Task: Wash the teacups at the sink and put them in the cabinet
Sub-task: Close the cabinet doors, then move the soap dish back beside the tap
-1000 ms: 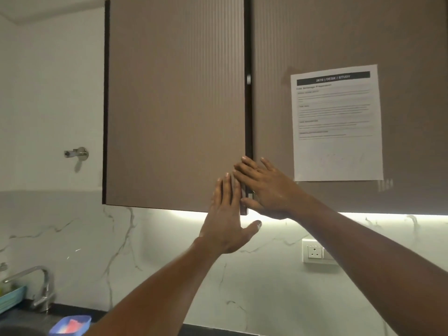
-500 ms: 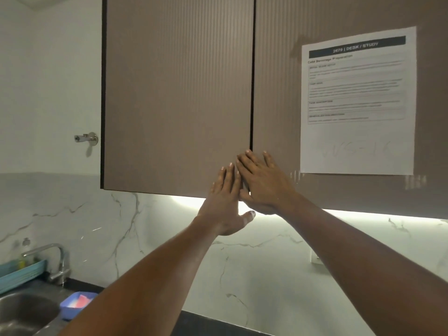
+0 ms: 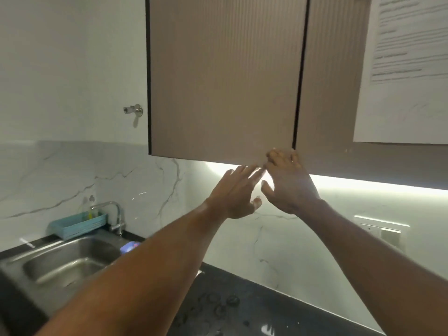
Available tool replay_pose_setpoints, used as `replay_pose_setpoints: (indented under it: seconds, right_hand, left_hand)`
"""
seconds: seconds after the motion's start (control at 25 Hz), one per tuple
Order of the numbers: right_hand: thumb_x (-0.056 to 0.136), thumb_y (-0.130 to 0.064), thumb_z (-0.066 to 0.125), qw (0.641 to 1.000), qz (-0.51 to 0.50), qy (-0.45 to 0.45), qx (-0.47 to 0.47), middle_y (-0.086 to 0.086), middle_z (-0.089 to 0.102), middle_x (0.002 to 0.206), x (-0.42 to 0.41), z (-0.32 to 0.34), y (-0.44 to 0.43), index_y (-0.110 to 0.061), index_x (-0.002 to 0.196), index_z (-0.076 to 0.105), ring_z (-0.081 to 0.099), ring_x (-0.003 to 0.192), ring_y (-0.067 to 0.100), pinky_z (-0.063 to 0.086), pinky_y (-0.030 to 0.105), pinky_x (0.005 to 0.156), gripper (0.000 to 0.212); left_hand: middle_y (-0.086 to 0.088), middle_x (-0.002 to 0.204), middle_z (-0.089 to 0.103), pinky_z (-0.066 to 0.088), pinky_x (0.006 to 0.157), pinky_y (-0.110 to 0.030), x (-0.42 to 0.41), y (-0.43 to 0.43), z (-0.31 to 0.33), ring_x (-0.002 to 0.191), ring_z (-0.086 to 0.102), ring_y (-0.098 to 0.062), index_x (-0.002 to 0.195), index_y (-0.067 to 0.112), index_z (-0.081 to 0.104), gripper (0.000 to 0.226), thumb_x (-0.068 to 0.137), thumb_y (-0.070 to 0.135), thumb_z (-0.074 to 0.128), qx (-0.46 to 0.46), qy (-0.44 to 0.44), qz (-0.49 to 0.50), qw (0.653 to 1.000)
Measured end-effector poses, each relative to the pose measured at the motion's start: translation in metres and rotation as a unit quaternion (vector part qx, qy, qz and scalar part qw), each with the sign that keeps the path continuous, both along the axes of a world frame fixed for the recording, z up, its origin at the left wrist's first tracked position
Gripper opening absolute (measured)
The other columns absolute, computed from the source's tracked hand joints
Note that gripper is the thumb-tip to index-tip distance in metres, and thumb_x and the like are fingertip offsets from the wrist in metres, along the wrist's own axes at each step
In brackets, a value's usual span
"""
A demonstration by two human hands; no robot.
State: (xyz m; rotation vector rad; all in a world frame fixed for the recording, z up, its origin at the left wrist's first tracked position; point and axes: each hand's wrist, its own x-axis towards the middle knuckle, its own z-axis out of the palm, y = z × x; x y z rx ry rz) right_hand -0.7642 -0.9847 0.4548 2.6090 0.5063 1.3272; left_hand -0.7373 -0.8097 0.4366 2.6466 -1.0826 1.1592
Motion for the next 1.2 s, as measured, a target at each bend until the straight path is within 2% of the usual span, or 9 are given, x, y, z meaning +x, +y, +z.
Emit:
replay_pose_setpoints:
  seconds: [0.08, 0.2, 0.36, 0.44, 0.52, 0.76, 0.96, 1.08, 1.2]
  right_hand:
    - [0.088, -0.031, 0.061, 0.998, 0.055, -0.017, 0.028, 0.014, 0.057, 0.135, 0.005, -0.033, 0.020, -0.007, 0.113, 0.066, 0.046, 0.132, 0.033, 0.033, 0.050, 0.117, 0.036]
    - [0.087, -0.029, 0.069, 0.993, 0.086, 0.030, 0.079, 0.014, 0.058, 0.138, 0.012, -0.080, 0.067, -0.008, 0.115, 0.069, 0.053, 0.132, 0.032, 0.034, 0.048, 0.118, 0.034]
    - [0.088, -0.032, 0.061, 0.982, 0.089, 0.123, 0.109, 0.014, 0.059, 0.137, 0.017, -0.143, 0.148, -0.010, 0.110, 0.072, 0.052, 0.132, 0.032, 0.038, 0.050, 0.115, 0.032]
    - [0.087, -0.036, 0.052, 0.972, 0.084, 0.184, 0.117, 0.015, 0.058, 0.139, 0.016, -0.172, 0.196, -0.010, 0.106, 0.074, 0.050, 0.134, 0.032, 0.038, 0.051, 0.114, 0.040]
    - [0.089, -0.037, 0.046, 0.960, 0.083, 0.243, 0.111, 0.014, 0.054, 0.145, 0.011, -0.199, 0.242, -0.011, 0.110, 0.075, 0.047, 0.138, 0.031, 0.036, 0.048, 0.116, 0.045]
    - [0.100, -0.039, 0.047, 0.921, 0.111, 0.357, 0.112, 0.003, 0.037, 0.159, 0.025, -0.250, 0.359, -0.018, 0.131, 0.064, 0.033, 0.147, 0.022, 0.033, 0.041, 0.119, 0.041]
    - [0.103, -0.042, 0.045, 0.897, 0.126, 0.409, 0.110, -0.002, 0.035, 0.159, 0.087, -0.293, 0.448, -0.022, 0.137, 0.059, 0.037, 0.143, 0.020, 0.039, 0.037, 0.113, 0.042]
    - [0.104, -0.042, 0.045, 0.885, 0.119, 0.435, 0.115, -0.003, 0.037, 0.158, 0.151, -0.327, 0.499, -0.022, 0.138, 0.058, 0.040, 0.141, 0.019, 0.040, 0.035, 0.112, 0.042]
    - [0.103, -0.038, 0.046, 0.878, 0.099, 0.449, 0.131, -0.004, 0.049, 0.144, 0.224, -0.360, 0.538, -0.022, 0.130, 0.062, 0.052, 0.125, 0.017, 0.047, 0.029, 0.096, 0.035]
  left_hand:
    - [-0.006, 0.156, 0.041, 0.042, 0.111, -0.044, -0.006, 0.029, -0.029, 0.138, 0.043, -0.027, 0.152, 0.013, 0.038, 0.067, 0.094, 0.039, 0.059, 0.016, 0.043, 0.051, 0.998]
    - [-0.006, 0.148, 0.049, 0.044, 0.109, -0.042, -0.012, 0.083, -0.069, 0.132, 0.049, -0.026, 0.145, 0.014, 0.044, 0.055, 0.097, 0.037, 0.056, 0.040, 0.098, 0.109, 0.988]
    - [-0.008, 0.137, 0.055, 0.042, 0.106, -0.042, -0.019, 0.178, -0.111, 0.128, 0.048, -0.027, 0.137, 0.012, 0.052, 0.048, 0.096, 0.037, 0.054, 0.054, 0.178, 0.169, 0.968]
    - [-0.008, 0.129, 0.058, 0.044, 0.101, -0.041, -0.024, 0.232, -0.128, 0.122, 0.050, -0.026, 0.127, 0.012, 0.061, 0.041, 0.096, 0.038, 0.051, 0.061, 0.206, 0.196, 0.957]
    - [-0.009, 0.123, 0.061, 0.045, 0.099, -0.041, -0.028, 0.284, -0.145, 0.118, 0.053, -0.027, 0.118, 0.011, 0.065, 0.036, 0.097, 0.036, 0.049, 0.065, 0.233, 0.220, 0.945]
    - [-0.008, 0.118, 0.065, 0.050, 0.090, -0.039, -0.022, 0.407, -0.187, 0.108, 0.059, -0.026, 0.113, 0.013, 0.069, 0.032, 0.095, 0.030, 0.048, 0.019, 0.287, 0.271, 0.918]
    - [-0.002, 0.105, 0.063, 0.052, 0.084, -0.036, 0.022, 0.494, -0.228, 0.098, 0.056, -0.018, 0.104, 0.016, 0.068, 0.022, 0.097, 0.028, 0.051, -0.012, 0.316, 0.293, 0.902]
    - [0.000, 0.102, 0.062, 0.052, 0.084, -0.035, 0.077, 0.542, -0.264, 0.094, 0.056, -0.017, 0.103, 0.017, 0.066, 0.019, 0.098, 0.028, 0.051, -0.015, 0.338, 0.292, 0.895]
    - [0.001, 0.099, 0.061, 0.051, 0.082, -0.032, 0.150, 0.587, -0.291, 0.092, 0.055, -0.016, 0.100, 0.018, 0.066, 0.019, 0.099, 0.030, 0.052, -0.015, 0.355, 0.284, 0.891]
